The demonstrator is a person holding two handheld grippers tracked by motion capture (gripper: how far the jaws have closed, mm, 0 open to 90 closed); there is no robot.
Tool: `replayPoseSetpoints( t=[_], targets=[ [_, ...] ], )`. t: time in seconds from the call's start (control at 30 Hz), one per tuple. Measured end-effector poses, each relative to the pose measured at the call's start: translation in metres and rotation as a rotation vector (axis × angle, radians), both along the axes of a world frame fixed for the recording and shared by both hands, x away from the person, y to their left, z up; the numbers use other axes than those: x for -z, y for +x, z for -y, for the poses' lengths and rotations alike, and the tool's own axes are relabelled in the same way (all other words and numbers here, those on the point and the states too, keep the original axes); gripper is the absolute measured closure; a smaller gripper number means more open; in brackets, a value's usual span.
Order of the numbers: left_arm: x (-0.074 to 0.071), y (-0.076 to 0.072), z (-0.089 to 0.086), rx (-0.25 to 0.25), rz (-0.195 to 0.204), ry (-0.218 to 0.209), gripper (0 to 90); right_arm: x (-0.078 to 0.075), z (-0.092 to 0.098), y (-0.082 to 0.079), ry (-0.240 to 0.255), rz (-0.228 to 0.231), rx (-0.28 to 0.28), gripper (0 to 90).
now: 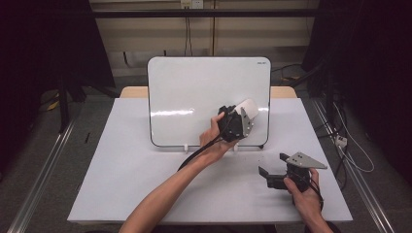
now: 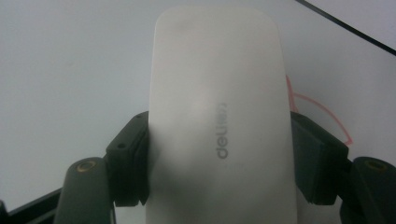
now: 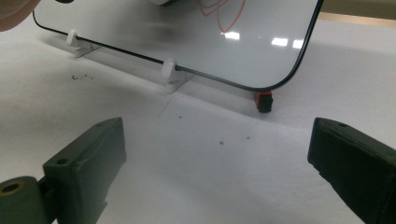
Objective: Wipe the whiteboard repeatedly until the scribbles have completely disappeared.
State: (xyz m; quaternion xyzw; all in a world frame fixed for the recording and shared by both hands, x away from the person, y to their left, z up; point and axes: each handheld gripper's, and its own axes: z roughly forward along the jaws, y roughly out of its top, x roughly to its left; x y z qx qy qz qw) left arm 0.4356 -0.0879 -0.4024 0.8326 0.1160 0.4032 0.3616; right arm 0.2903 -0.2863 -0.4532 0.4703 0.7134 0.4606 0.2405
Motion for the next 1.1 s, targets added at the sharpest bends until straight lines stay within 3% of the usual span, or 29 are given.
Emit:
replayPoseSetpoints(
  t=[0.2, 0.57, 0.8, 1.1],
  targets=[
    [-0.006, 0.005, 0.002, 0.008, -0.010, 0.031, 31.1, 0.001, 0.001, 0.001, 0.009, 0.002, 0.001, 4.0],
    [-0.037, 0.029, 0.004, -0.047, -0.017, -0.003, 31.1, 0.001, 0.002, 0.001, 0.012, 0.000, -0.001, 4.0],
    [-0.032, 0.026, 0.009, -0.061, 0.005, -0.011, 31.1, 0.000, 0.002, 0.000, 0.013, 0.000, -0.001, 4.0],
    [-0.008, 0.006, 0.023, 0.015, 0.014, 0.042, 31.1, 0.000, 0.001, 0.000, 0.012, 0.003, 0.000, 4.0]
  ],
)
